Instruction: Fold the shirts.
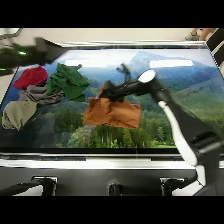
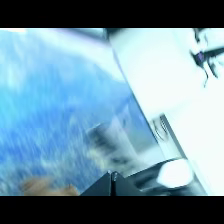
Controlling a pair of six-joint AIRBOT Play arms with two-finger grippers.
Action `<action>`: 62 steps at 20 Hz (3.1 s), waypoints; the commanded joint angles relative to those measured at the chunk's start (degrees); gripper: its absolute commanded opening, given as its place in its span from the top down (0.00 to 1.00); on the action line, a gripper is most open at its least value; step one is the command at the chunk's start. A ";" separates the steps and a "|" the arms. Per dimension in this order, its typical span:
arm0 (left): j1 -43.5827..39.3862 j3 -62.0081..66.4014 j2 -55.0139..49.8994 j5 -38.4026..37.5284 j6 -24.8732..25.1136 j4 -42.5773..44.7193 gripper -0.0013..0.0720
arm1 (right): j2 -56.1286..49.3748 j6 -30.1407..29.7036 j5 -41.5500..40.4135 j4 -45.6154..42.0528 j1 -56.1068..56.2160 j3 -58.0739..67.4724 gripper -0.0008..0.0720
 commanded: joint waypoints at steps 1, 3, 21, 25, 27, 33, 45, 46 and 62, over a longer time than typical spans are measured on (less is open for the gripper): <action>2.86 0.02 8.90 -1.01 -0.02 3.34 0.94 | -7.91 -0.20 -6.78 10.36 5.01 0.02 0.05; 2.91 0.00 10.49 -3.28 -0.02 4.26 0.94 | -7.65 -0.26 -4.00 10.69 2.82 0.04 0.04; 1.92 0.00 10.54 -6.67 -0.66 13.03 0.94 | -1.66 8.07 1.68 -20.28 -17.53 -17.68 0.53; 0.74 0.00 10.45 -6.60 -0.59 13.07 0.94 | -1.49 -1.27 6.03 -18.43 -17.81 -12.96 0.92; 0.72 0.00 10.38 -6.58 -0.59 13.11 0.94 | -0.61 -2.78 10.88 -20.87 -20.65 -8.11 0.92; 0.68 0.00 10.38 -6.60 -0.42 13.11 0.94 | 8.68 3.41 14.12 -23.41 -45.92 -2.56 0.92; -1.51 0.00 10.40 -6.60 -0.44 13.09 0.94 | 17.09 15.08 32.46 -52.59 -79.82 -9.22 0.92; -2.12 0.00 10.40 -6.60 -0.44 13.11 0.94 | 18.34 16.39 31.10 -53.68 -79.82 -13.27 0.92; -3.30 0.00 10.45 -6.64 -0.68 13.09 0.94 | 27.47 17.18 17.64 -63.36 -79.82 -40.70 0.92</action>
